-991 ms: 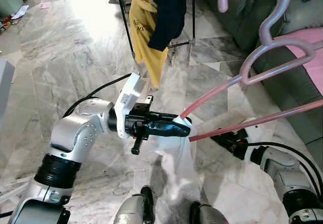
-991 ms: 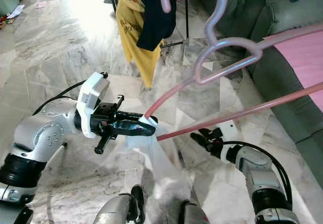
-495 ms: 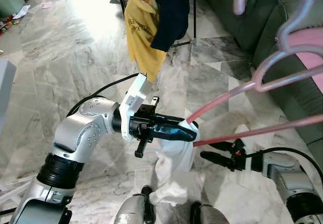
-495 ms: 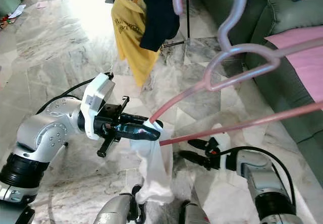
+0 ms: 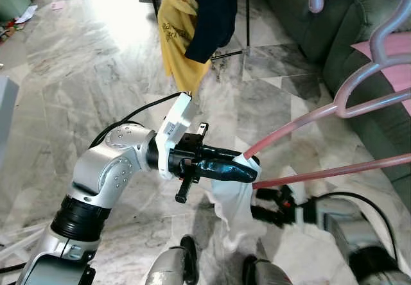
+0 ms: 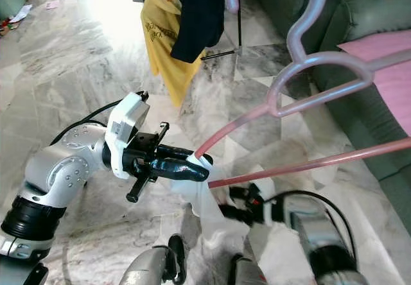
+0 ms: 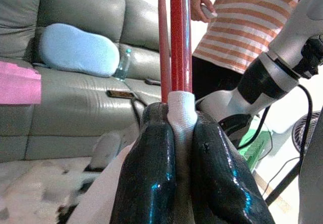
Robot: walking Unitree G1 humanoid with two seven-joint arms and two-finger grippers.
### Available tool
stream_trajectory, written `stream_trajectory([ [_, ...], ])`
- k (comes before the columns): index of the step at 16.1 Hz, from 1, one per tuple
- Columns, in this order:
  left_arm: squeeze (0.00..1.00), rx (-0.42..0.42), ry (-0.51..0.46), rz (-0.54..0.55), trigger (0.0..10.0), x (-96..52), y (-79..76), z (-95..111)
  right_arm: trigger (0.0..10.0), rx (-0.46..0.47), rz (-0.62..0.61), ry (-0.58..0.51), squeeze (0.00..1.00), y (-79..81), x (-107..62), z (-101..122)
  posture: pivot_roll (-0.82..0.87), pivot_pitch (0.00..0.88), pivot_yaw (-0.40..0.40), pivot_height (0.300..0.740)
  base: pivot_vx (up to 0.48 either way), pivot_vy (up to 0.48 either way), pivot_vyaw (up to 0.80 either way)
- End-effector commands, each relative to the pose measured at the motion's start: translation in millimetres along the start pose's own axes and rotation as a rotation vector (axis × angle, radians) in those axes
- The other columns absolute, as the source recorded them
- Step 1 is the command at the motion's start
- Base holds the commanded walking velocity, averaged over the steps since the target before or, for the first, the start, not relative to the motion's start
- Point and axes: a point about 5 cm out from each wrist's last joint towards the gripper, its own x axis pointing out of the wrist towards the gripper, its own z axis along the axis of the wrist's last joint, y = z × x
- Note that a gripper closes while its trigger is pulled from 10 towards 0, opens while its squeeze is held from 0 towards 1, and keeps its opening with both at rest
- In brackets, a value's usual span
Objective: Hang hanger
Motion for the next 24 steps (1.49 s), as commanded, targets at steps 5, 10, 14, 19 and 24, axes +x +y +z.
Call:
stream_trajectory([
  [5, 0.0, 0.043, -0.01, -0.037, 10.0, 3.6, -7.3, 10, 0.0, -0.013, -0.111, 0.029, 0.0, -9.2, 1.1, -6, -0.01, 0.251, 0.086, 0.74, 0.0, 0.0, 0.0],
  [10, 0.0, 0.055, -0.025, -0.032, 10.0, 4.6, -8.1, 14, 0.0, 0.034, -0.205, 0.066, 0.0, -10.0, -1.9, -29, -0.01, 0.249, 0.082, 0.74, 0.0, 0.0, 0.0],
  [14, 0.0, 0.056, -0.03, -0.042, 10.0, 6.5, -9.3, 15, 0.0, 0.059, -0.243, 0.071, 0.0, -6.8, 2.1, -40, -0.01, 0.251, 0.084, 0.74, 0.0, 0.0, 0.0],
  [19, 0.0, 0.056, -0.035, -0.048, 10.0, 8.4, -10.0, 16, 0.0, 0.036, -0.26, 0.055, 0.0, -9.1, 9.0, -35, -0.01, 0.245, 0.084, 0.74, 0.0, 0.0, 0.0],
  [24, 0.0, 0.057, -0.052, 0.05, 10.0, 0.5, -3.9, 9, 0.0, 0.044, -0.463, -0.107, 0.0, -28.3, -14.1, -19, 0.0, 0.244, 0.078, 0.74, 0.0, 0.0, 0.0],
])
